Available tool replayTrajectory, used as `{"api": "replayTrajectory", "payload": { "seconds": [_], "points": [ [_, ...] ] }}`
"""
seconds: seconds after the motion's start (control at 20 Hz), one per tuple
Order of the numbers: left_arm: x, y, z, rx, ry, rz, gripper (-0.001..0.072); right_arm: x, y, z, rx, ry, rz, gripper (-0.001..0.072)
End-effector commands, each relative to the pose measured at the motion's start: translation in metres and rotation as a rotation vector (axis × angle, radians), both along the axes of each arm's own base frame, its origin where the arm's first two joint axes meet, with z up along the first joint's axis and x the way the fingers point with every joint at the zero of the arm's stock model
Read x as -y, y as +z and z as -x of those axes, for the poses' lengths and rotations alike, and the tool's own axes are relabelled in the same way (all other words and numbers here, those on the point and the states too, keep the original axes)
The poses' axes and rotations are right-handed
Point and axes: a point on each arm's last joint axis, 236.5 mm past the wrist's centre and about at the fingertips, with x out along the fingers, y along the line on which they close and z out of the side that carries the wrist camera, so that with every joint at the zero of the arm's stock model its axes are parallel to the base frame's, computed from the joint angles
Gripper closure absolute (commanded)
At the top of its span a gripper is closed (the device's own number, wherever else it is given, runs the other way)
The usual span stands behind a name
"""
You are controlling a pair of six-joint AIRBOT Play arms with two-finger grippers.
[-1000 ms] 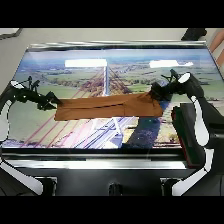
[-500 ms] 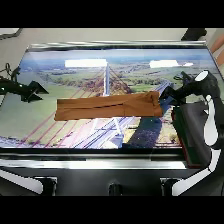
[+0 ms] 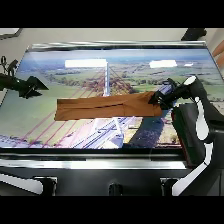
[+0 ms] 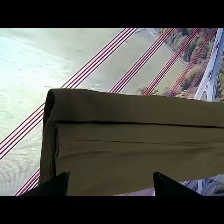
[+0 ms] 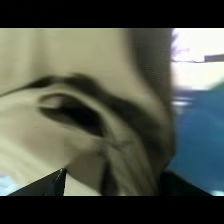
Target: Fold the shirts.
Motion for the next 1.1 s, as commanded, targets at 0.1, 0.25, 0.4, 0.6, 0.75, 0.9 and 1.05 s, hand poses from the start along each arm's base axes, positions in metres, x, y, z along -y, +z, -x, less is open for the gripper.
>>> {"api": "replayTrajectory", "payload": {
  "seconds": [0.1, 0.25, 0.4, 0.6, 0.75, 0.9, 1.05],
  "points": [
    [0.021, 0.001, -0.001, 0.007, -0.051, -0.002, 0.0101, -0.025, -0.010, 0.011, -0.074, 0.024, -0.025, 0.0320],
    [0.045, -0.003, -0.001, 0.005, -0.112, -0.003, 0.0203, -0.046, 0.008, 0.009, -0.075, 0.000, -0.059, 0.0673],
    [0.108, -0.026, 0.013, -0.040, -0.260, 0.013, 0.0678, -0.065, 0.067, 0.003, 0.020, -0.011, -0.095, 0.0674],
    [0.240, -0.081, 0.037, -0.012, -0.448, -0.011, 0.0679, -0.098, 0.146, 0.022, 0.136, 0.041, -0.047, 0.0674],
    [0.315, -0.102, 0.052, 0.010, -0.500, 0.019, 0.0679, -0.120, 0.197, 0.044, 0.229, 0.074, -0.017, 0.0674],
    [0.381, -0.108, 0.065, -0.047, -0.452, 0.239, 0.0679, -0.135, 0.236, 0.075, 0.263, 0.118, -0.019, 0.0674],
    [0.418, -0.129, 0.092, -0.153, -0.456, 0.335, 0.0680, -0.129, 0.264, 0.098, 0.289, 0.110, -0.002, 0.0674]
  ]
}}
